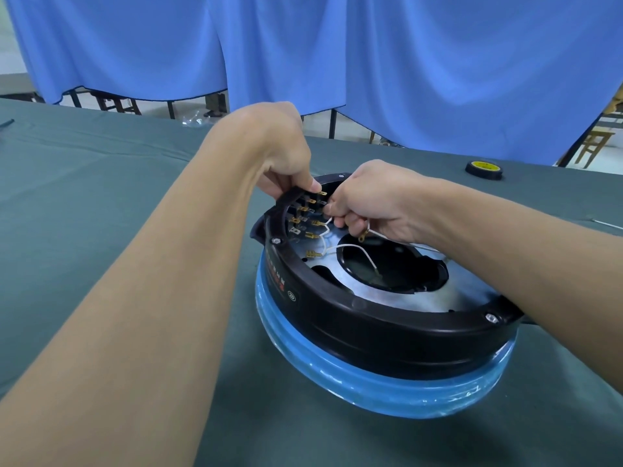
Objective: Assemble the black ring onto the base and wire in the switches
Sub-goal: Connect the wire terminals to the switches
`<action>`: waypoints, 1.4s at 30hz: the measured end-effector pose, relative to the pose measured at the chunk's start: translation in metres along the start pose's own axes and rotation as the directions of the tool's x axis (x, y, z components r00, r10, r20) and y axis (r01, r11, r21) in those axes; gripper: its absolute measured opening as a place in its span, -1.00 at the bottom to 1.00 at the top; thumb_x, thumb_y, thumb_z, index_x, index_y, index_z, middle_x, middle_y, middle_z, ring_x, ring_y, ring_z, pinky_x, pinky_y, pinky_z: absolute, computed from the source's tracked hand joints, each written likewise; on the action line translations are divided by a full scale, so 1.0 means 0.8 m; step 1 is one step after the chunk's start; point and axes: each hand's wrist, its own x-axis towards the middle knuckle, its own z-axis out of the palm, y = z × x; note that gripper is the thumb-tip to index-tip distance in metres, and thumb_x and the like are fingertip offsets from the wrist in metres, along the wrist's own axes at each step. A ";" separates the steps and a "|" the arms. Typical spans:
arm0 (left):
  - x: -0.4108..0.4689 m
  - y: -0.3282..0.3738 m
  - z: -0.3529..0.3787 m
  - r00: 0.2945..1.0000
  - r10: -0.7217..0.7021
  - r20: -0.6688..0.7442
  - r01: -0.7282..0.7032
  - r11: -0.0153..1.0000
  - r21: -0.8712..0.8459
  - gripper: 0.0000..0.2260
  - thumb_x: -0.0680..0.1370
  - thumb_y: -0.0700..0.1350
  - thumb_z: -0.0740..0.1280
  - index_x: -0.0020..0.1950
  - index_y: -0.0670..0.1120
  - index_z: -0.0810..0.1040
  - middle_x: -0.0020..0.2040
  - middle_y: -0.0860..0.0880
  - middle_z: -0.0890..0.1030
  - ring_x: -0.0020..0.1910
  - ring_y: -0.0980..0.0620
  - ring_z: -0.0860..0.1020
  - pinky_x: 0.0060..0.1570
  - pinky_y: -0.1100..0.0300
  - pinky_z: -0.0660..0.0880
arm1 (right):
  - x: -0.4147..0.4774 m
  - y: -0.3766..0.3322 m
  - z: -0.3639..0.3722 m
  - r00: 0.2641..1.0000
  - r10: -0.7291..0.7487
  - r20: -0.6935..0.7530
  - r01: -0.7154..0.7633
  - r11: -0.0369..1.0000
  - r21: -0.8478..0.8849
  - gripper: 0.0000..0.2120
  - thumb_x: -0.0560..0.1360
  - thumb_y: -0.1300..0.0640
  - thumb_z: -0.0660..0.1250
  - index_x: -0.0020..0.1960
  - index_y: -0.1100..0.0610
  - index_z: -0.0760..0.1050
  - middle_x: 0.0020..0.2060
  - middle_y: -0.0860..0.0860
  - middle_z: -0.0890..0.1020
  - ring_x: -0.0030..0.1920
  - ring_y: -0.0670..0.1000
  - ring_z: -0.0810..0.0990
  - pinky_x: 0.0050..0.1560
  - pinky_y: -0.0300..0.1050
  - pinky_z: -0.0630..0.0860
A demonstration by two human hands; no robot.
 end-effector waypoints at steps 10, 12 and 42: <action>-0.001 0.002 0.000 1.000 0.003 0.023 -0.004 1.000 0.026 -0.77 0.42 -0.07 0.56 -0.27 -0.20 0.63 -0.32 -0.12 0.70 -0.30 -0.01 0.69 -0.08 0.11 0.64 | 0.001 0.002 0.001 1.000 0.009 -0.021 -0.009 1.000 0.023 -0.89 0.51 0.40 0.26 -0.18 0.32 0.51 -0.46 0.12 0.51 -0.56 -0.07 0.36 -0.38 -0.22 0.22; -0.001 0.004 0.000 1.000 0.007 0.014 -0.008 0.999 0.051 -0.76 0.42 -0.06 0.56 -0.31 -0.19 0.61 -0.36 -0.10 0.69 -0.47 0.05 0.63 -0.19 0.18 0.61 | 0.000 0.003 0.001 1.000 -0.008 -0.025 0.008 1.000 0.006 -0.90 0.51 0.39 0.27 -0.16 0.34 0.52 -0.45 0.13 0.53 -0.54 -0.06 0.37 -0.36 -0.20 0.25; 0.001 -0.006 -0.002 1.000 -0.001 0.028 0.001 1.000 0.009 -0.76 0.41 -0.03 0.56 -0.23 -0.19 0.66 -0.34 -0.08 0.70 -0.37 0.04 0.65 -0.14 0.16 0.63 | -0.033 -0.003 0.003 0.932 -0.363 -0.025 0.278 0.756 -0.593 -0.85 0.30 0.09 0.41 -0.17 0.11 0.69 -0.18 0.10 0.69 -0.09 0.10 0.59 -0.16 -0.04 0.58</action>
